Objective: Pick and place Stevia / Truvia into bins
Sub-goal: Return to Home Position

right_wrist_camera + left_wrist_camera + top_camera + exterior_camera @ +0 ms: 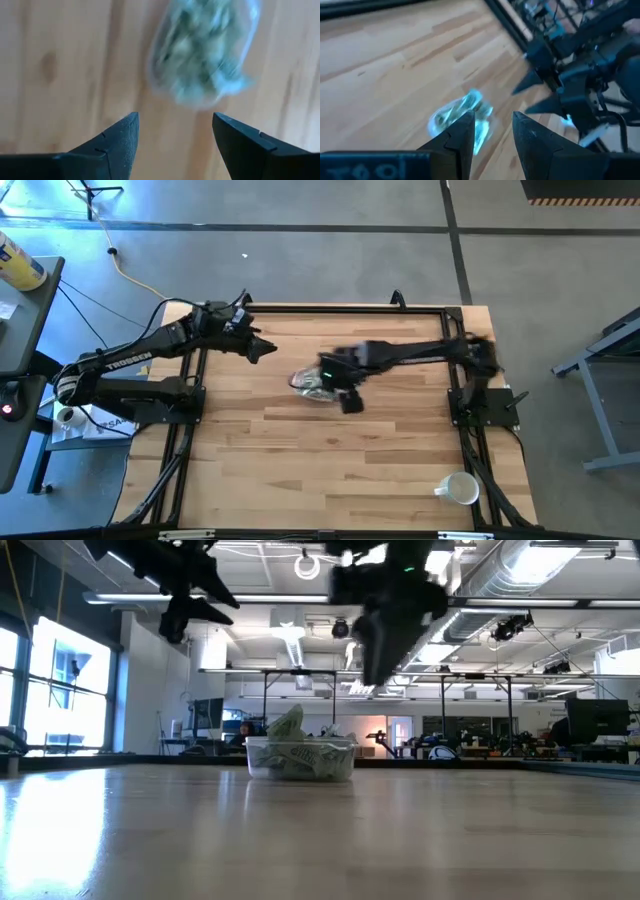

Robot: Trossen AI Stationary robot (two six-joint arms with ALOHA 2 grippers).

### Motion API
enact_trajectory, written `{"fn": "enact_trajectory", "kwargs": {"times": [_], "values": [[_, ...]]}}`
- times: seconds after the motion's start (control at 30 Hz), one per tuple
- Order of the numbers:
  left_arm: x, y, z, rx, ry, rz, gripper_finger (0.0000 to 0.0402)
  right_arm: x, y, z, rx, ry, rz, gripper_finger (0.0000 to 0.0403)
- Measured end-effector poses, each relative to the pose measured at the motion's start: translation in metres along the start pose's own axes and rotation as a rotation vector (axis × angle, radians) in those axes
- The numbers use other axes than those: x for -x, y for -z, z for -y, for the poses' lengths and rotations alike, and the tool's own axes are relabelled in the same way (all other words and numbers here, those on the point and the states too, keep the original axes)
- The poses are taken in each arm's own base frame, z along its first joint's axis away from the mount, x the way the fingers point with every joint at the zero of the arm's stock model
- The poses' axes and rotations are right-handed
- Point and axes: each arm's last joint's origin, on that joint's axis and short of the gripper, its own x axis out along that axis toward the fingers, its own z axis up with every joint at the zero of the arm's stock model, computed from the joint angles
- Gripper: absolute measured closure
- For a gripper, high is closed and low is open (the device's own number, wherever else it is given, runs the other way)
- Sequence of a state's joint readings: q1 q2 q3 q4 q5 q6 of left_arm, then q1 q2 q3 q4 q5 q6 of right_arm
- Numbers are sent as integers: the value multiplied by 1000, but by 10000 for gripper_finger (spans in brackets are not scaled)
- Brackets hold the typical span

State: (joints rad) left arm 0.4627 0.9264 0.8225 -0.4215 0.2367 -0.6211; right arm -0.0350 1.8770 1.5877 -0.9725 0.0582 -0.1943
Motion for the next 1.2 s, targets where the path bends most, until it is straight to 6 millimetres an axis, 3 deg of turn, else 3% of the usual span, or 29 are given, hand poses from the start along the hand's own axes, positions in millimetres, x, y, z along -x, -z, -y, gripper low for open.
{"fn": "enact_trajectory", "kwargs": {"times": [0.23,0.37,0.5,0.63,0.73,0.83,0.97,1.07,1.2], "values": [[-5,15,31,-5,-7,103,236,56,96,-49,-158,162,208,160],[-5,21,39,134,37,72,236,86,144,-60,-321,180,347,160],[-3,20,57,29,176,133,236,111,176,-66,-561,19,534,160],[0,18,79,-128,331,234,236,128,193,-73,-467,-134,782,160],[2,23,89,-212,381,260,236,123,206,-75,-384,-234,954,160],[-5,38,91,-260,346,270,236,97,222,-78,-379,-276,1044,160],[-18,59,74,-258,434,336,236,66,240,-80,-431,-290,1163,160],[-23,81,54,-273,560,353,236,62,248,-79,-446,-308,1268,160],[-25,99,20,-258,595,348,236,59,258,-76,-525,-255,1287,160]]}}
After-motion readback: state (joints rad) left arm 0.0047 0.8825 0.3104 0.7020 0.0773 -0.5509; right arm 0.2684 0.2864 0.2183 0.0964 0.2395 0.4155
